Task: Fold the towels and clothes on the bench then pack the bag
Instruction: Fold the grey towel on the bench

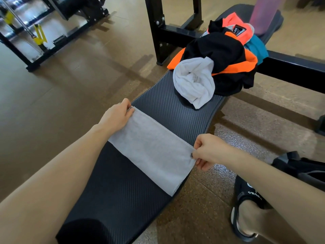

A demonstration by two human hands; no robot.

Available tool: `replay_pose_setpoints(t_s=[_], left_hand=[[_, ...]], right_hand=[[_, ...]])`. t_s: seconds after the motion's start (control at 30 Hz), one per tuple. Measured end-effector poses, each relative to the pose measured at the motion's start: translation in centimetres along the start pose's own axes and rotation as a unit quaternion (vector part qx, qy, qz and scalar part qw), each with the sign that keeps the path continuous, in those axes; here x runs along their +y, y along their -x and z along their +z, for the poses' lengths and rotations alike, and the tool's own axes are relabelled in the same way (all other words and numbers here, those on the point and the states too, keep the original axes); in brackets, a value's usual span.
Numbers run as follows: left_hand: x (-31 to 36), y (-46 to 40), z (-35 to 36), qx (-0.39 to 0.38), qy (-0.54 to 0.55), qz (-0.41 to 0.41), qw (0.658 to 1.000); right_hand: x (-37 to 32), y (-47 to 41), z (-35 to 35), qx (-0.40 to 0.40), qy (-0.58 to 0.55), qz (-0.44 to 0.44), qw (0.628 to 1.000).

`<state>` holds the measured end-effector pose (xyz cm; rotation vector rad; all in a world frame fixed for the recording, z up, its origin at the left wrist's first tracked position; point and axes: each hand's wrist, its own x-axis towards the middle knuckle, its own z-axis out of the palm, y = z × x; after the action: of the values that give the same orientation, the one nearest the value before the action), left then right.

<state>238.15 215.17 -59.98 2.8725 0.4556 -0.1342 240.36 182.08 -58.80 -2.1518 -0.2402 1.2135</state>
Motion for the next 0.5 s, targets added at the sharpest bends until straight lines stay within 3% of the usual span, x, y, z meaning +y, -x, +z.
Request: replay_pose_setpoints(t_s=[0.17, 0.33, 0.5], left_hand=[[0.9, 0.9, 0.0, 0.032, -0.017, -0.034, 0.999], [-0.9, 2.7, -0.3, -0.01, 0.087, -0.129, 0.988], [-3.0, 4.3, 0.1, 0.025, 0.145, -0.135, 0.98]], right_hand=[[0.2, 0.4, 0.5, 0.02, 0.004, -0.016, 1.0], [1.1, 1.1, 1.2, 0.071, 0.061, -0.063, 0.994], [1.0, 0.9, 1.3, 0.072, 0.025, -0.057, 0.995]])
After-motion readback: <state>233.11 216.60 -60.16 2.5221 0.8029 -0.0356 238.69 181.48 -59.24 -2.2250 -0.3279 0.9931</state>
